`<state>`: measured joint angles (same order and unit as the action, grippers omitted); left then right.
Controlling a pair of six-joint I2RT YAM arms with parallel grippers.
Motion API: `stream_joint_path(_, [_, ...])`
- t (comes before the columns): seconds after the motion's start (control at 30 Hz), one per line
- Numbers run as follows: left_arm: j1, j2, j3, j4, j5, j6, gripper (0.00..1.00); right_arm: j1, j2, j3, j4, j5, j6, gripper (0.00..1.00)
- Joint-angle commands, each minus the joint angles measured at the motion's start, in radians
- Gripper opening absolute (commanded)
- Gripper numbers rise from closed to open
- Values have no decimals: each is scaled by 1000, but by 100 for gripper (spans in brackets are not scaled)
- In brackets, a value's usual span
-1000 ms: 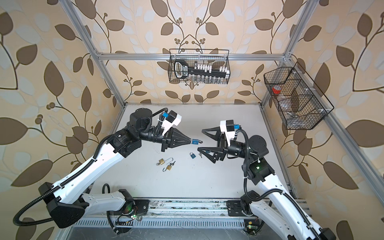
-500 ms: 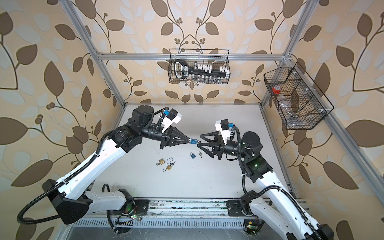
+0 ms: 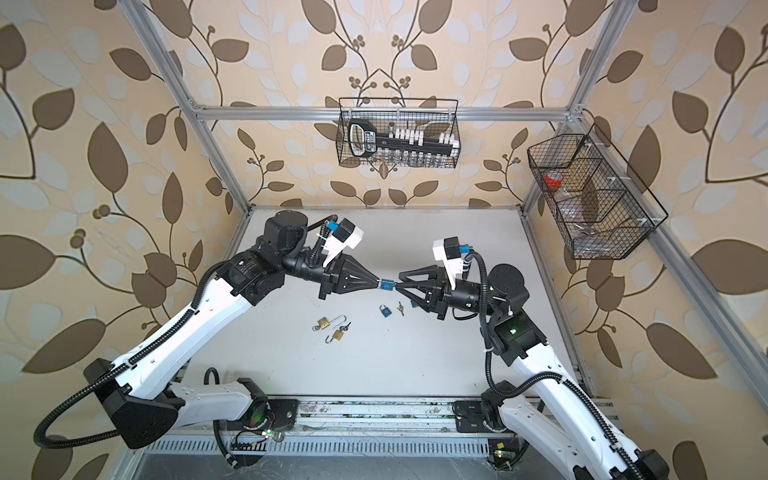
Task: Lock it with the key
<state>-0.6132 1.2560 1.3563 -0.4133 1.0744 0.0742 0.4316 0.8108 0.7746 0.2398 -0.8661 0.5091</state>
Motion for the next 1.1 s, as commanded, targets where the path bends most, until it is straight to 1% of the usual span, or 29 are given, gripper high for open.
stream_joint_path(0.0, [14, -30, 34, -10, 38, 26, 0, -1, -18, 13, 39, -22, 19, 25])
stream_joint_path(0.13, [15, -44, 29, -14, 20, 35, 0, -2, -18, 3, 41, -38, 29, 20])
stream_joint_path(0.27, [14, -49, 20, 2, 16, 28, 0, -1, -13, -4, 28, -64, 22, 21])
stream_joint_path(0.3, [15, -47, 19, 9, 16, 23, 0, -2, -12, -4, 25, -69, 21, 24])
stream_joint_path(0.37, [15, -45, 21, 15, 22, 15, 0, -1, -9, -5, 20, -71, 21, 34])
stream_joint_path(0.4, [14, -44, 21, 17, 25, 13, 0, -1, -9, -6, 20, -70, 20, 36])
stream_joint_path(0.47, [13, -40, 23, 20, 31, 12, 0, -1, -8, -6, 20, -71, 20, 38])
stream_joint_path(0.57, [14, -35, 24, 19, 35, 13, 0, -1, -2, -3, 21, -76, 15, 37])
stream_joint_path(0.73, [14, -29, 26, 23, 38, 6, 0, -1, 9, 5, 21, -87, 16, 31])
stream_joint_path(0.83, [14, -32, 25, 23, 38, 6, 0, -1, 8, 2, 21, -83, 16, 31])
stream_joint_path(0.97, [14, -25, 23, 39, 53, -6, 0, -2, 20, 3, 26, -95, 12, 38])
stream_joint_path(1.07, [15, -14, 27, 52, 72, -21, 0, 0, 34, 5, 50, -106, 30, 47])
